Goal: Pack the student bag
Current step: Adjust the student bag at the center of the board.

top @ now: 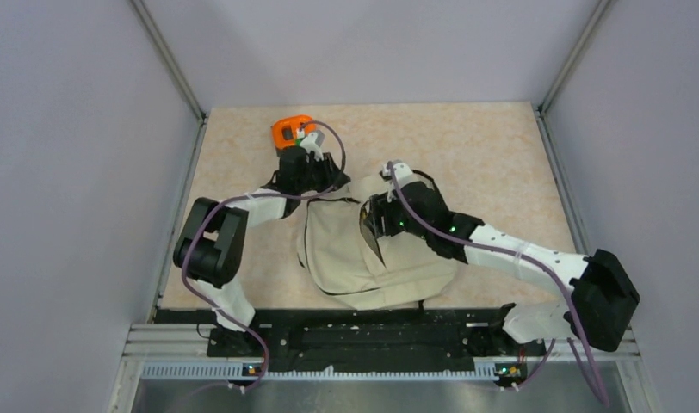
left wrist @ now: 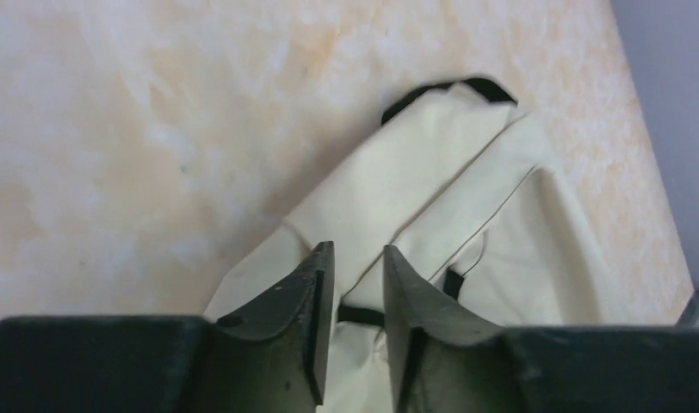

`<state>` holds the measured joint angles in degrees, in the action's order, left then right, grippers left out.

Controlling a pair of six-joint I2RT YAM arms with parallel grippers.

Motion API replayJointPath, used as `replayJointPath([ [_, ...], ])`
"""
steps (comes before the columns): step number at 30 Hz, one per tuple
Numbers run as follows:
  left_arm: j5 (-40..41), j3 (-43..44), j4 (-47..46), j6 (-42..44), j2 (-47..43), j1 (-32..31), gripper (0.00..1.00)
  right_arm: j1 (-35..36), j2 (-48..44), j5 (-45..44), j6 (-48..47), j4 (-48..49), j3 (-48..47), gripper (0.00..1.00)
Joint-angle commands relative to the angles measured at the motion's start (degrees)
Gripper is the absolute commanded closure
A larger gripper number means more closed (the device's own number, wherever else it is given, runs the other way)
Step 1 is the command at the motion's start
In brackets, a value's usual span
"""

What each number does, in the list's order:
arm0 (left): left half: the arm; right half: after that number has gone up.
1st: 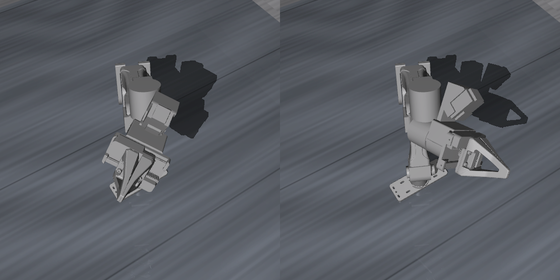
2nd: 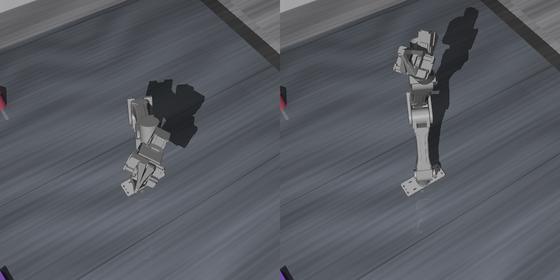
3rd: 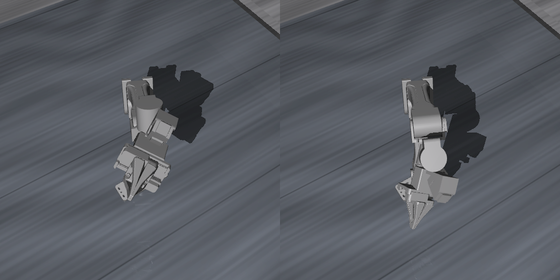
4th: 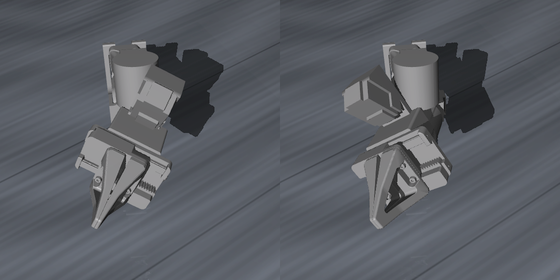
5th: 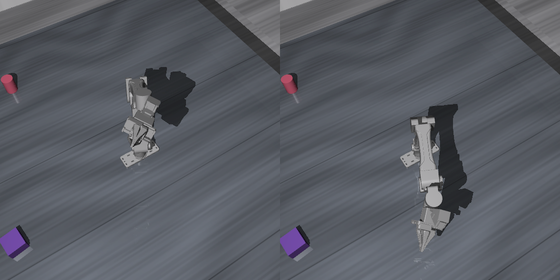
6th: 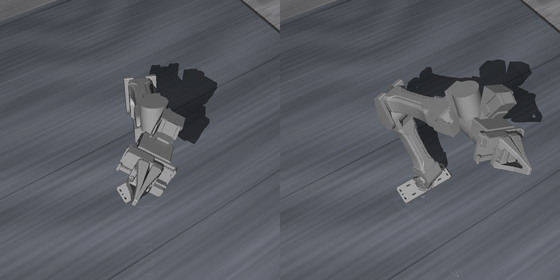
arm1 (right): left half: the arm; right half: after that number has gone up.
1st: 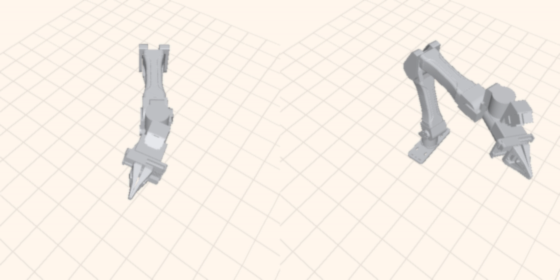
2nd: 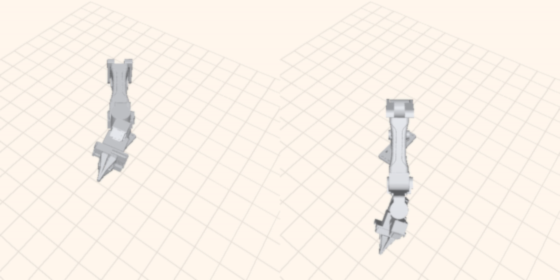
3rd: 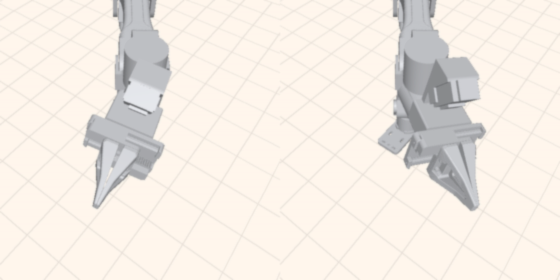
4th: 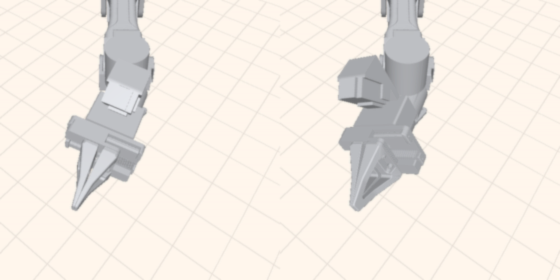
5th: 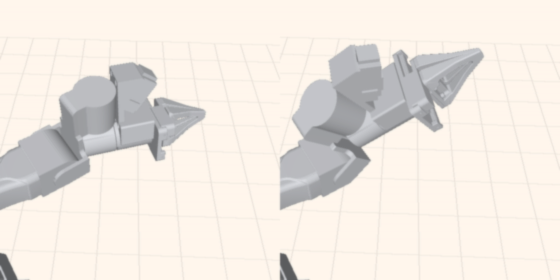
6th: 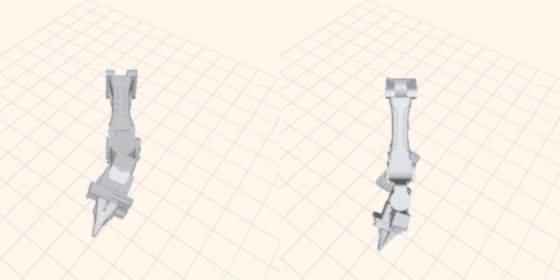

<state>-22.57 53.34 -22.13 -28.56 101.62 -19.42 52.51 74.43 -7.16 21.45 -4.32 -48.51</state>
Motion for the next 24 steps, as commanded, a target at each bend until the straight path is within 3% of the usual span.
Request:
replayJointPath([
  [1,3.4,5.1,4.0,3.8,-8.0,-0.2,0.6,-6.8,-1.1,3.4,-7.5,-2.2,-6.9,0.41],
  [4,5.5,3.9,8.8,2.8,-11.4,-1.0,0.48,-9.8,3.2,2.4,-10.1,-2.8,-10.0,0.38],
  [9,7.1,-1.0,12.3,-3.0,-15.7,-4.3,0.36,-16.3,6.5,2.8,-9.9,3.4,-9.1,0.34],
  [15,6.4,-5.2,11.9,-12.1,-16.6,-9.8,0.2,-23.7,7.5,0.8,-2.7,3.9,-5.1,0.27],
  [24,7.9,-4.3,11.4,-13.7,-10.3,-12.3,0.13,-25.1,3.1,-2.5,0.5,5.1,6.1,0.25],
])
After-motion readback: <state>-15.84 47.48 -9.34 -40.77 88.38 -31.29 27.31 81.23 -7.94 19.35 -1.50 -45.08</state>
